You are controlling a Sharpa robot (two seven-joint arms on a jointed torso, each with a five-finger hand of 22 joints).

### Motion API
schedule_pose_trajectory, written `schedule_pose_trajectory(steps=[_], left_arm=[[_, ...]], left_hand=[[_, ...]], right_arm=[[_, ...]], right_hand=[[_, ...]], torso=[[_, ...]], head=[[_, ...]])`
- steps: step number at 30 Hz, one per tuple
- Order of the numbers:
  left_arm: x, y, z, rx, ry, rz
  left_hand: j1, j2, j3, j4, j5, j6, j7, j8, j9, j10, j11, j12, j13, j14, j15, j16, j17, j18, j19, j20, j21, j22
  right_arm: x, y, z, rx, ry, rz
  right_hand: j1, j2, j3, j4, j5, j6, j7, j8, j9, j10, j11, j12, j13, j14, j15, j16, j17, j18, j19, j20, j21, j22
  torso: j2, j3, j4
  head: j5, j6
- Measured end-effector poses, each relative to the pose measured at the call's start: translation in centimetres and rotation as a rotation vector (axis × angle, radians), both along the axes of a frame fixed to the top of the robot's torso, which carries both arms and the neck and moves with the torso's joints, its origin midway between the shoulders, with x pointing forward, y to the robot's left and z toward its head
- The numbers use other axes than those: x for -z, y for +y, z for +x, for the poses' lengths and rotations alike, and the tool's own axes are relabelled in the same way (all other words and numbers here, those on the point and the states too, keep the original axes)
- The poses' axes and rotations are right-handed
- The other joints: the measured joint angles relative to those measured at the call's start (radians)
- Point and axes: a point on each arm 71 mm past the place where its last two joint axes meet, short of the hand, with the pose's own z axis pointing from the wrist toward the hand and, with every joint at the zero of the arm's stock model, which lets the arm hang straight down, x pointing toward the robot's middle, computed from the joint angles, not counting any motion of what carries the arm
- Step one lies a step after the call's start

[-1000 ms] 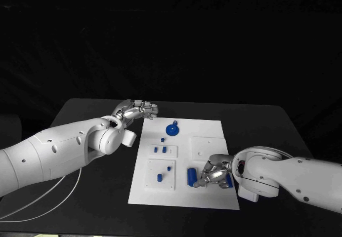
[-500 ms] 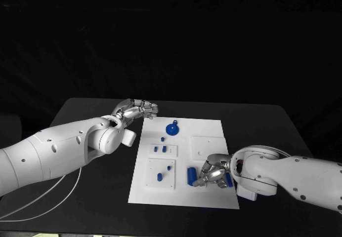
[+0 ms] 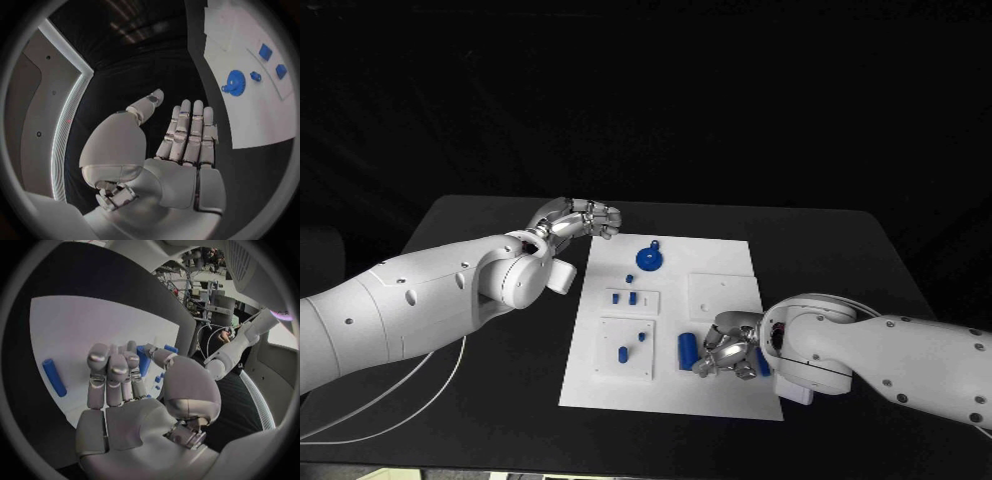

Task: Assemble the parts on the task board

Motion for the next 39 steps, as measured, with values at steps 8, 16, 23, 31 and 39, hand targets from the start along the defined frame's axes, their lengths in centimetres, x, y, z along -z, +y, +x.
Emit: schedule_pose_trajectory(steps=[8,16,23,31,39], left_arm=[[0.0,0.0,0.0,0.000,0.001,0.000],[0.0,0.1,0.0,0.000,0.003,0.001],[0.0,0.2,0.0,-0.001,0.004,0.002],[0.0,0.1,0.0,0.001,0.004,0.002],[0.0,0.2,0.0,0.000,0.005,0.002]], left_hand=[[0.000,0.000,0.000,0.000,0.000,0.000,0.000,0.000,0.000,0.000,0.000,0.000,0.000,0.000,0.000,0.000,0.000,0.000,0.000,0.000,0.000,0.000],[0.000,0.000,0.000,0.000,0.000,0.000,0.000,0.000,0.000,0.000,0.000,0.000,0.000,0.000,0.000,0.000,0.001,0.000,0.000,0.000,0.000,0.000],[0.000,0.000,0.000,0.000,0.000,0.000,0.000,0.000,0.000,0.000,0.000,0.000,0.000,0.000,0.000,0.000,0.001,0.000,0.000,0.000,0.000,0.000],[0.000,0.000,0.000,0.000,0.000,0.000,0.000,0.000,0.000,0.000,0.000,0.000,0.000,0.000,0.000,0.000,0.001,0.000,0.000,0.000,0.000,0.001],[0.000,0.000,0.000,0.000,0.000,0.000,0.000,0.000,0.000,0.000,0.000,0.000,0.000,0.000,0.000,0.000,0.002,-0.001,0.000,0.000,-0.004,0.001]], right_arm=[[0.1,0.0,0.1,-0.009,0.008,-0.007],[0.0,0.0,0.0,-0.011,0.010,-0.005],[0.0,-0.6,0.0,-0.003,0.012,-0.007],[-0.2,-2.6,-0.4,0.022,0.005,0.002],[-2.3,-6.3,0.5,0.099,-0.073,0.048]], right_hand=[[-0.025,-0.008,0.051,-0.068,0.000,0.006,0.001,-0.001,-0.002,0.000,0.000,0.000,0.004,0.000,0.000,0.000,0.000,0.008,0.004,0.004,0.007,0.000],[-0.097,-0.123,-0.060,-0.147,0.000,0.010,0.004,-0.002,-0.001,0.004,0.004,-0.004,0.007,0.000,0.000,0.000,0.001,0.014,0.007,0.007,0.012,0.000],[-0.100,-0.146,-0.096,-0.173,0.000,0.010,0.004,0.000,0.001,0.004,0.004,-0.004,0.008,0.000,0.001,0.000,0.001,0.014,0.007,0.007,0.012,0.000],[-0.096,-0.142,-0.102,-0.179,0.000,0.010,0.004,-0.003,-0.002,0.007,0.000,-0.008,0.008,0.003,-0.003,-0.001,0.001,0.015,0.007,0.007,0.012,0.000],[-0.055,-0.119,-0.108,-0.214,0.004,-0.005,0.011,-0.016,-0.002,0.013,0.005,-0.008,0.012,0.005,-0.001,-0.007,-0.002,0.015,0.007,0.007,0.006,0.001]], torso=[[0.000,0.0000,-0.0006],[-0.001,0.0001,-0.0006],[-0.001,0.0002,-0.0006],[-0.001,0.0001,-0.0006],[-0.001,0.0009,-0.0012]], head=[[0.000,-0.002],[0.000,-0.002],[0.001,-0.001],[-0.002,0.003],[-0.011,0.013]])
